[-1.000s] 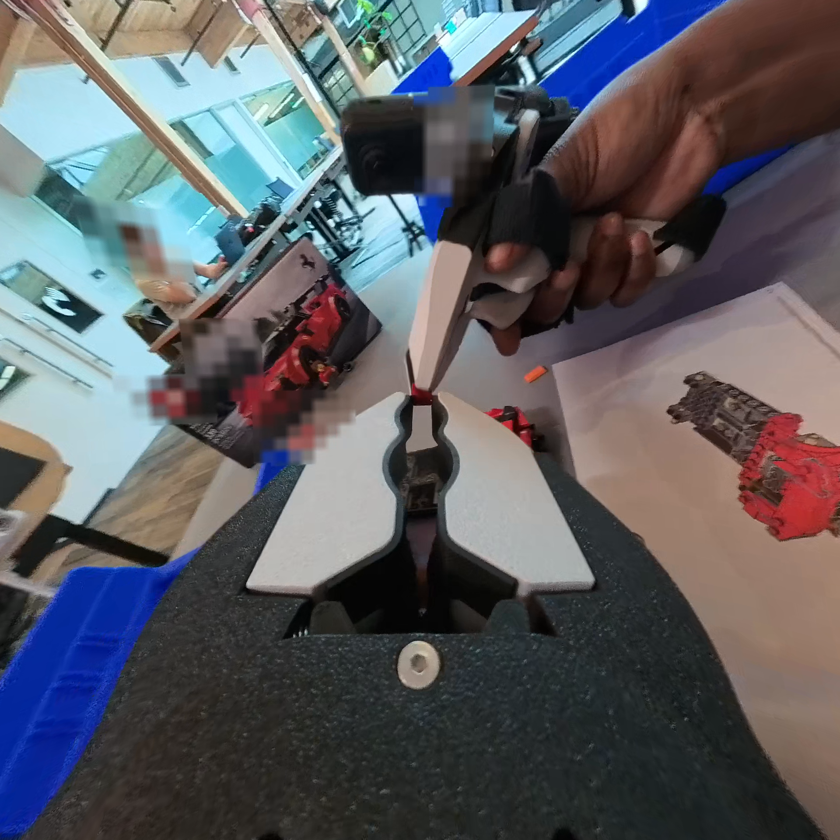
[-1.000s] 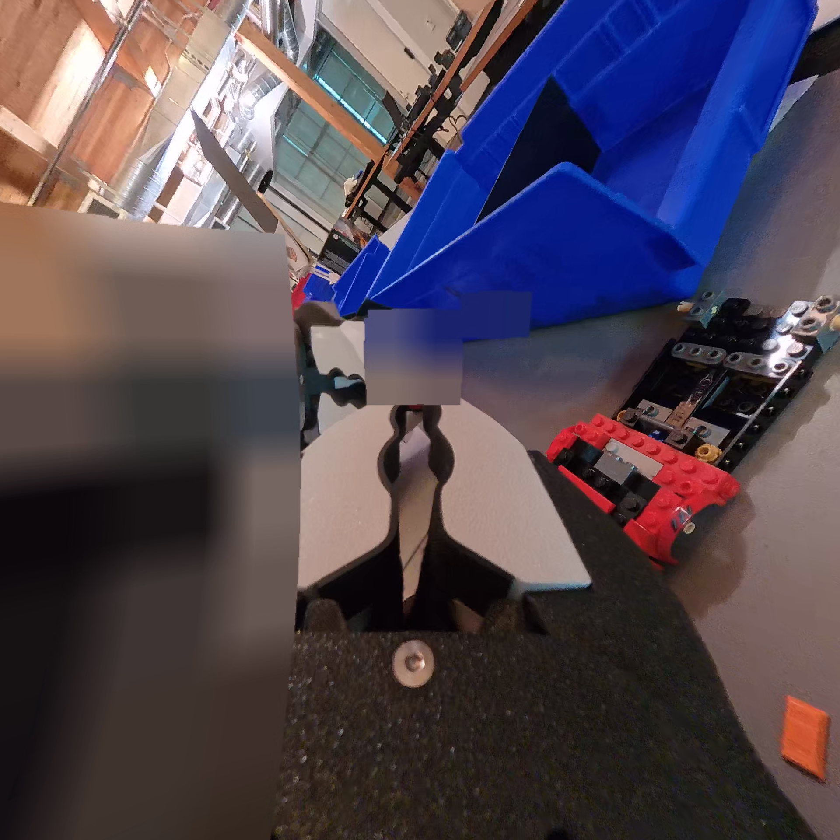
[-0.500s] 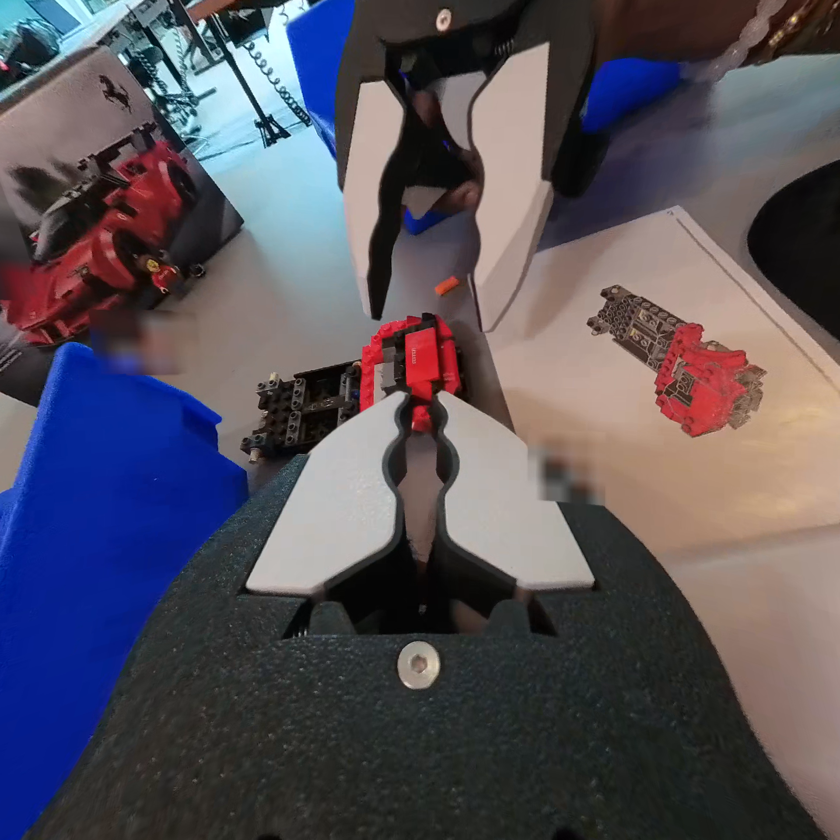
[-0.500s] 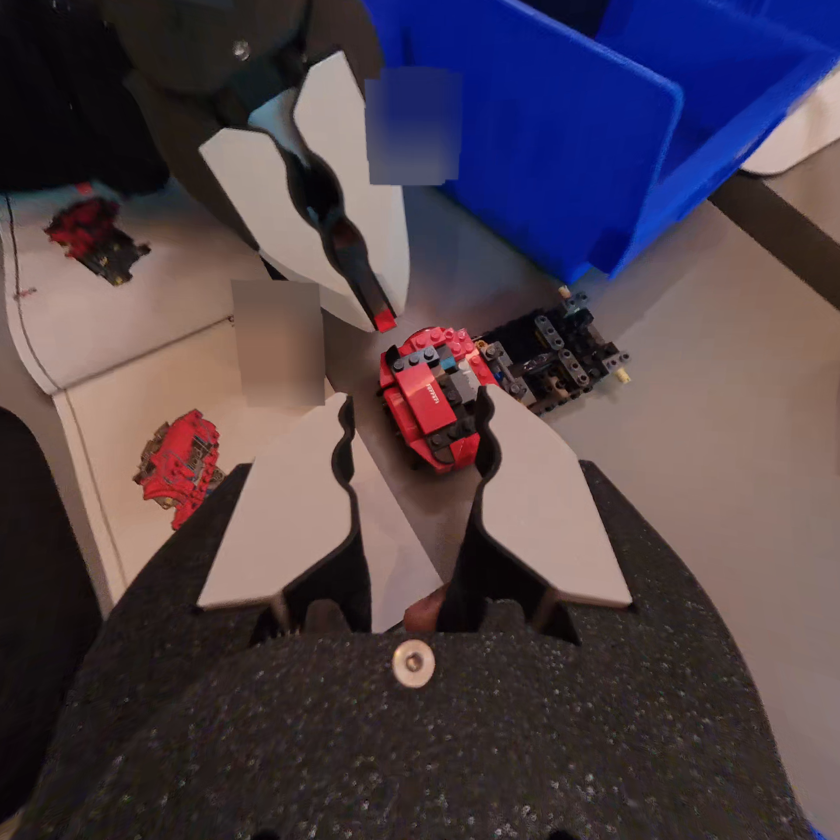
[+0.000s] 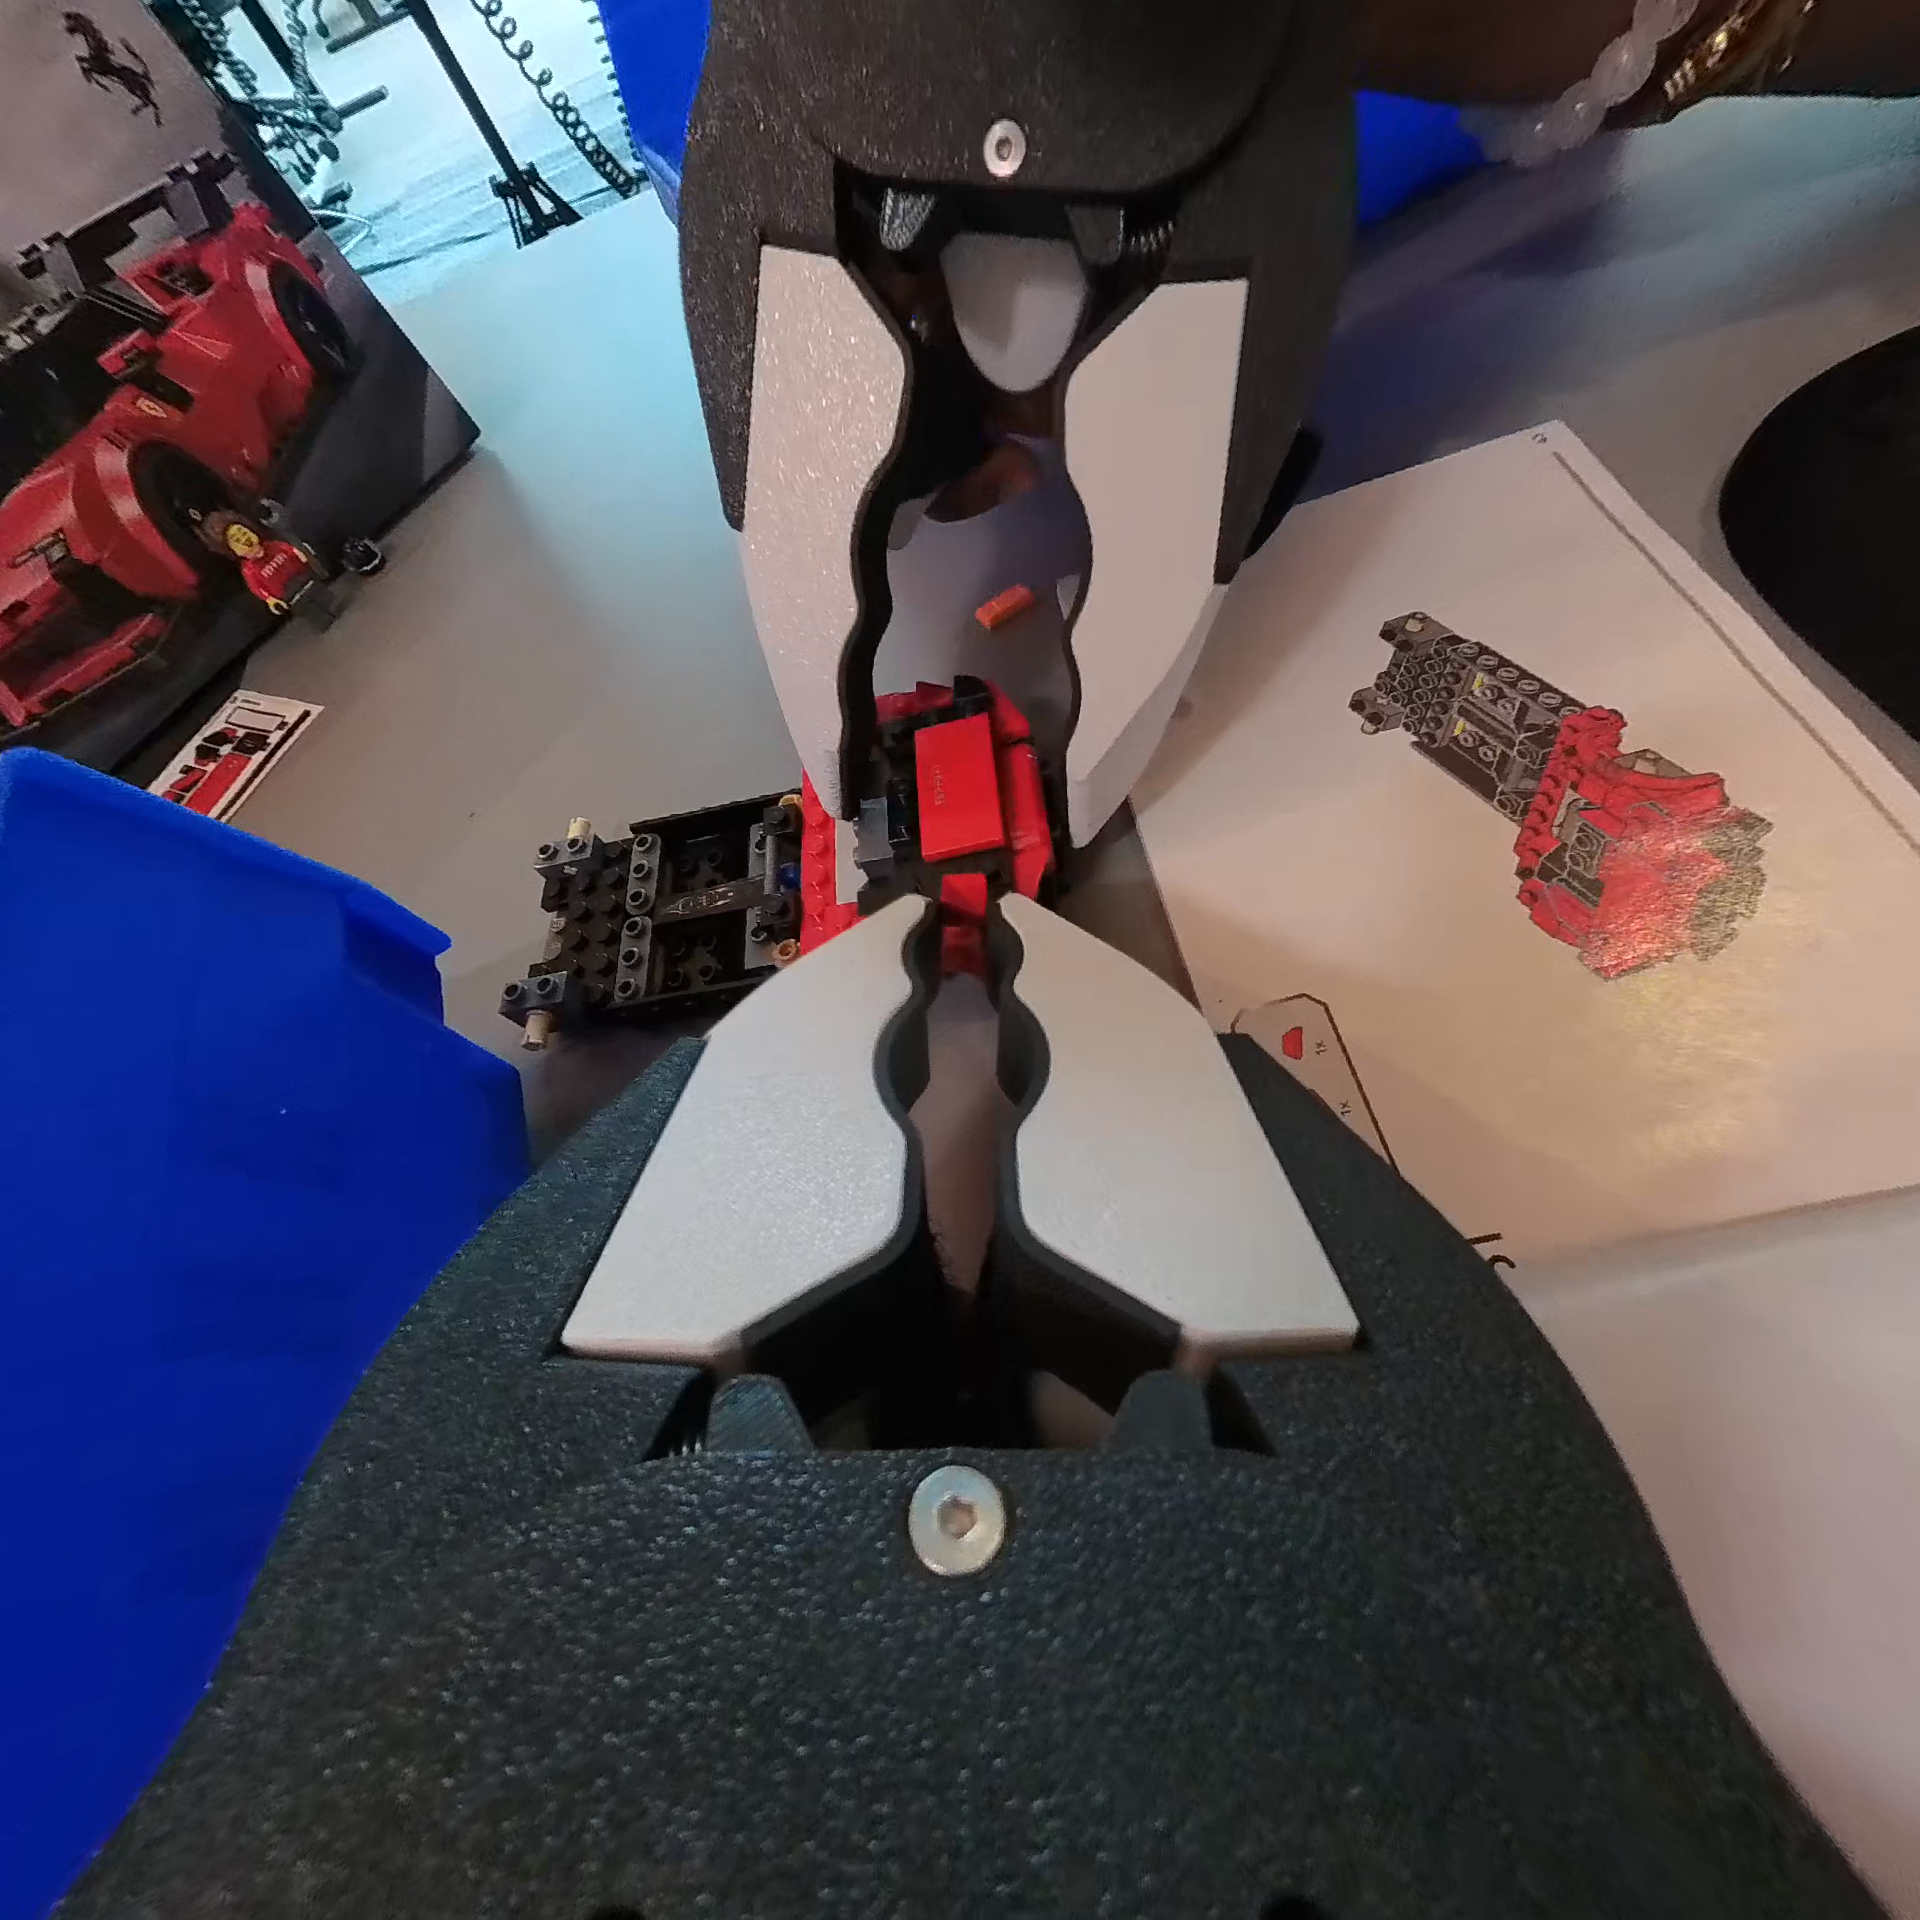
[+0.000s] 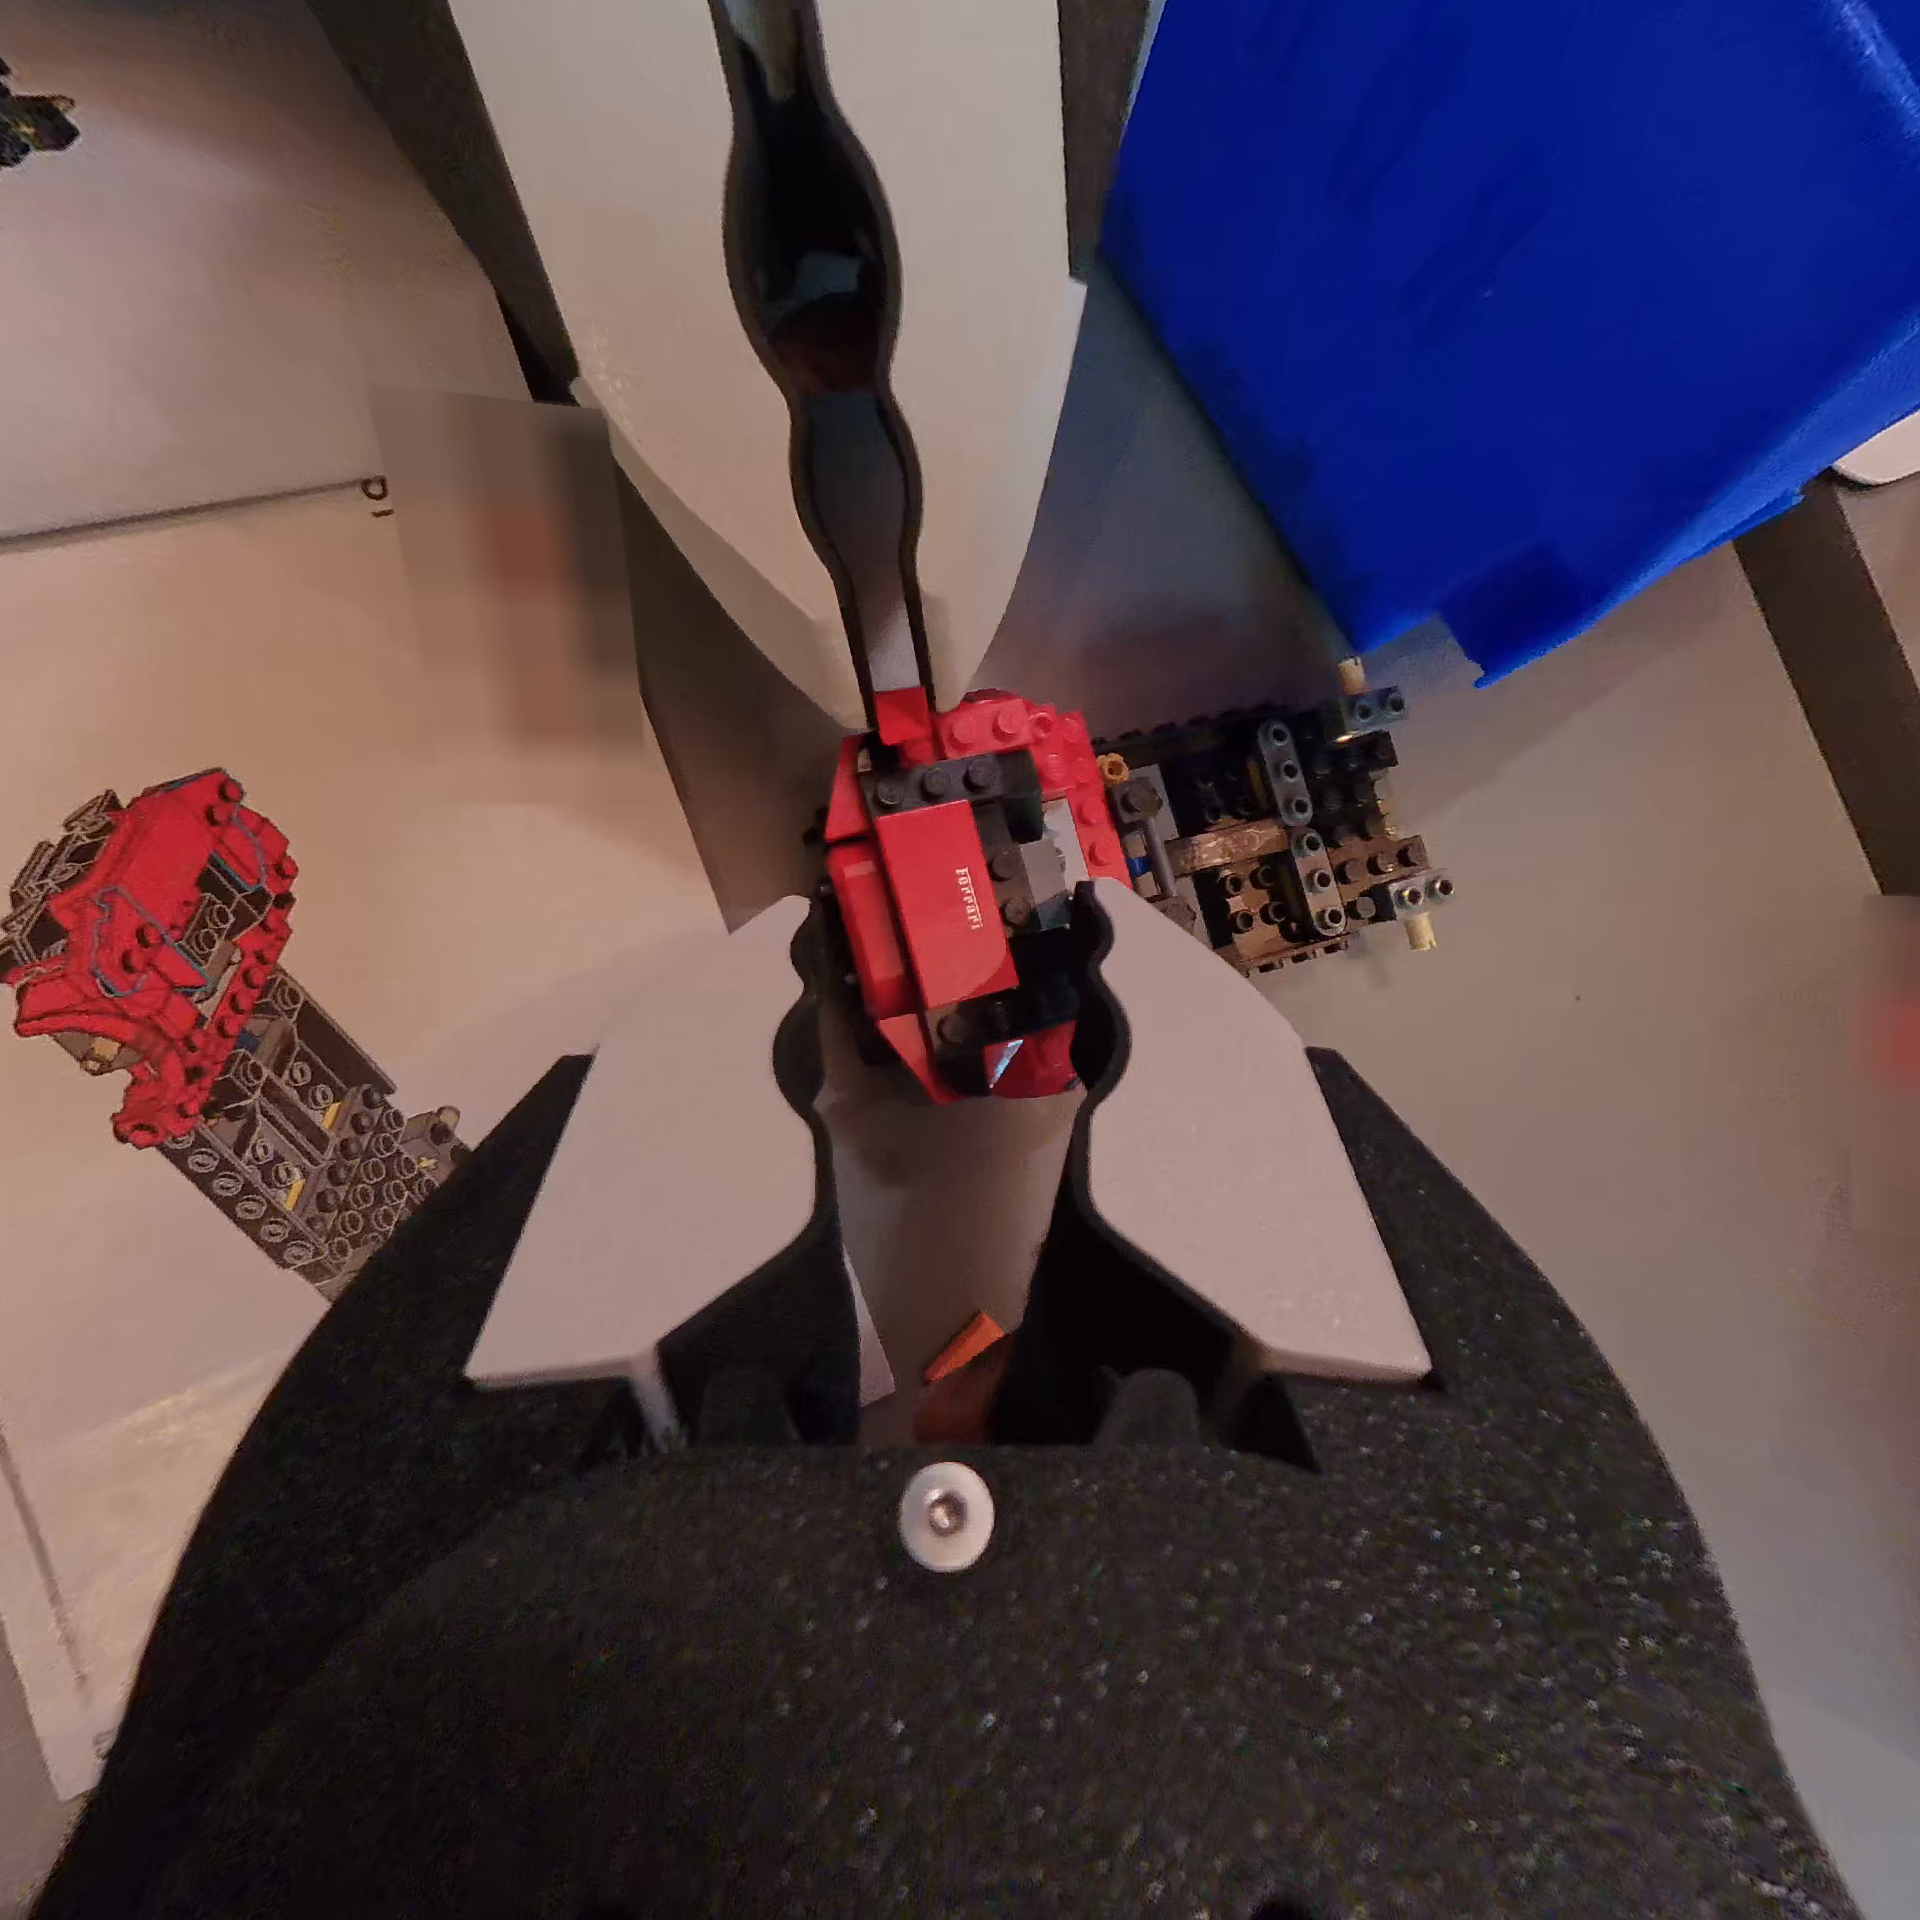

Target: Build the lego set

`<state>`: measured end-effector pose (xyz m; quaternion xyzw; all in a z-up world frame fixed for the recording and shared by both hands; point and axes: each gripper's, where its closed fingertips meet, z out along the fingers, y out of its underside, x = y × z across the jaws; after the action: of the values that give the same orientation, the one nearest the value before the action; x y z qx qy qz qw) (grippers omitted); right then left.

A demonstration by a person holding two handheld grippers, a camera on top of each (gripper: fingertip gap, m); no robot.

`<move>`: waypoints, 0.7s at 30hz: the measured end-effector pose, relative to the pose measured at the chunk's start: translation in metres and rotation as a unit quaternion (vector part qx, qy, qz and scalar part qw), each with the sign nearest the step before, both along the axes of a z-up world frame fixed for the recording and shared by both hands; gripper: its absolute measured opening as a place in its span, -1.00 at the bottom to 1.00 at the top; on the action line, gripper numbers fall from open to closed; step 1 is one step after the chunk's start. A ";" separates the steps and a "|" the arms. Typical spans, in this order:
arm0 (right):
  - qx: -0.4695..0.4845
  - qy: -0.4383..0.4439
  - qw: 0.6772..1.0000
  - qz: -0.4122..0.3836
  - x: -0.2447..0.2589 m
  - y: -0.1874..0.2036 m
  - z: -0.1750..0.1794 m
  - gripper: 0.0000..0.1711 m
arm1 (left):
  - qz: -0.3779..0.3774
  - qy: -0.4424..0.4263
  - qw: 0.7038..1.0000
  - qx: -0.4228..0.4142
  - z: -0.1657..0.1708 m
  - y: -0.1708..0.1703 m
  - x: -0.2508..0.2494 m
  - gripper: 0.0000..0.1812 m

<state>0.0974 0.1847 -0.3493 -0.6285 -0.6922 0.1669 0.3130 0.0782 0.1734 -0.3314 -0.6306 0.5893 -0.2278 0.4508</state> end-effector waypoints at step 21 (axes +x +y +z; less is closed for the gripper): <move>0.006 -0.003 1.000 0.008 0.000 0.001 -0.001 -0.50 | 0.016 0.009 0.994 -0.107 -0.002 0.003 0.000 -0.92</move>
<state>0.0977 0.1853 -0.3498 -0.6214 -0.6993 0.1632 0.3134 0.0785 0.1763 -0.3333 -0.6864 0.5555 -0.2770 0.3789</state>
